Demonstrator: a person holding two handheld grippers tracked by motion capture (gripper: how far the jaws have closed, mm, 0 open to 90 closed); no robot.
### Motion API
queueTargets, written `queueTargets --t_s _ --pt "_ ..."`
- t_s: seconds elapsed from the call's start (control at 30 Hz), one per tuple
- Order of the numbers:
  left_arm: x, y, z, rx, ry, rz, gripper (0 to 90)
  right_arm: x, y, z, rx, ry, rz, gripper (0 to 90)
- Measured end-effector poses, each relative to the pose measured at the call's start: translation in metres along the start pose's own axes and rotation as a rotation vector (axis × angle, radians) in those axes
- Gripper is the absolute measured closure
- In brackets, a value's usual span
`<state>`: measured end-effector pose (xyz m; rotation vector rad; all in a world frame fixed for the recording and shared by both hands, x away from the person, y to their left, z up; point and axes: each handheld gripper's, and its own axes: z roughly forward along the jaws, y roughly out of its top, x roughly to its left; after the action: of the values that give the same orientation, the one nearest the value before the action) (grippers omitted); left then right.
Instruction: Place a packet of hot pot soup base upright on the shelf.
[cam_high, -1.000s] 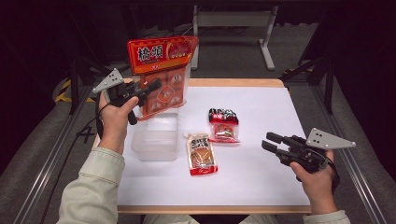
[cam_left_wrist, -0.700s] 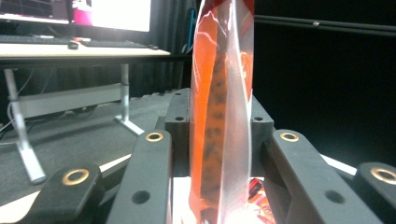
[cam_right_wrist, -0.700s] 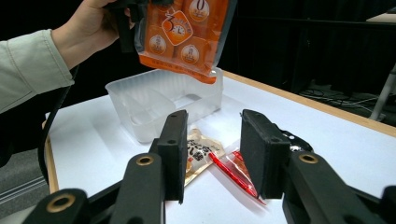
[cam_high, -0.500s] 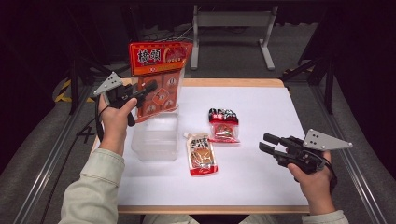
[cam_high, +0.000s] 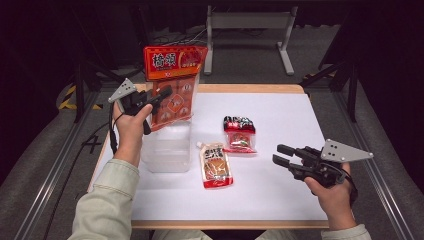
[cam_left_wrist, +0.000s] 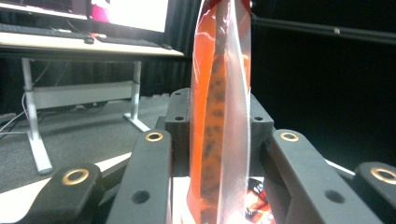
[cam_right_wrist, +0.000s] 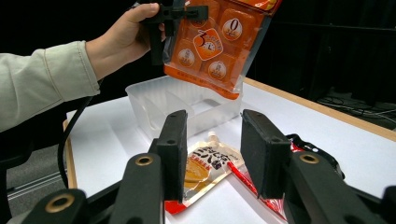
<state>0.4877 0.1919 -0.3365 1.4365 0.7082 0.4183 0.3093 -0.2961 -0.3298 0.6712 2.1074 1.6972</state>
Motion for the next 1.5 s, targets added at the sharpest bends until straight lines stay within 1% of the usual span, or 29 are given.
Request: queueTargets --t_s 0.03,0.13,0.23,0.27,0.3,0.37,0.47,0.5,0.73,0.87,0.93,1.0,1.1,1.2,1.23,1.27,1.33,1.43,1.47,1.5 --pt "0.001 -0.002 0.0 -0.007 0.005 -0.004 70.8 0.0 0.0 0.0 -0.005 0.002 -0.001 61.8" --pt "0.004 -0.008 0.0 0.006 0.02 -0.001 70.8 0.001 0.0 0.0 -0.006 0.004 -0.002 61.8" --pt "0.005 -0.014 0.0 0.008 0.015 -0.011 70.7 0.001 0.0 0.001 -0.004 0.007 -0.002 61.8" --pt "0.005 -0.015 0.0 0.01 0.016 -0.01 70.8 0.001 0.0 0.001 -0.001 0.008 -0.001 61.8" --pt "0.004 -0.016 0.001 0.014 0.017 -0.001 70.7 0.001 0.0 0.002 0.0 0.01 0.0 61.8" --pt "0.003 -0.018 0.003 0.036 0.024 0.001 70.7 0.002 -0.001 0.003 0.003 0.013 0.0 61.6" --pt "0.004 -0.023 0.006 0.08 0.025 -0.014 70.7 0.003 -0.001 0.005 0.005 0.018 -0.002 61.5" --pt "0.004 -0.024 0.007 0.089 0.029 -0.011 70.7 0.003 -0.001 0.005 0.005 0.019 -0.004 61.5" --pt "0.004 -0.025 0.007 0.111 0.039 -0.01 70.6 0.003 0.0 0.004 0.002 0.023 -0.006 61.1" --pt "0.007 -0.025 0.003 0.151 0.037 -0.018 70.4 0.004 0.0 0.004 0.001 0.027 -0.008 60.9" --pt "0.007 -0.025 0.0 0.183 0.04 -0.021 70.4 0.005 0.0 0.003 0.0 0.029 -0.009 60.8" --pt "0.007 -0.024 -0.003 0.204 0.036 -0.014 70.3 0.005 0.0 0.004 0.0 0.032 -0.009 60.5" --pt "0.006 -0.024 -0.005 0.238 0.034 0.007 70.3 0.005 0.0 0.005 0.003 0.036 -0.007 60.4" --pt "0.005 -0.023 -0.008 0.275 0.037 0.008 70.2 0.006 0.0 0.007 0.007 0.039 -0.008 60.1" --pt "0.005 -0.023 -0.008 0.275 0.037 0.008 70.1 0.006 0.0 0.007 0.007 0.039 -0.008 60.1" --pt "0.004 -0.022 -0.01 0.288 0.036 -0.001 70.1 0.006 0.0 0.007 0.006 0.041 -0.007 60.0" --pt "0.005 -0.021 -0.014 0.307 0.041 -0.004 70.1 0.006 0.0 0.008 0.005 0.05 -0.006 59.4" --pt "0.004 -0.02 -0.017 0.332 0.052 0.011 70.0 0.006 0.0 0.008 0.005 0.05 -0.007 59.2" --pt "0.003 -0.02 -0.018 0.353 0.056 0.022 69.9 0.006 0.0 0.009 0.005 0.053 -0.007 59.1" --pt "0.003 -0.02 -0.018 0.353 0.056 0.022 69.9 0.006 0.0 0.009 0.005 0.054 -0.007 59.1"
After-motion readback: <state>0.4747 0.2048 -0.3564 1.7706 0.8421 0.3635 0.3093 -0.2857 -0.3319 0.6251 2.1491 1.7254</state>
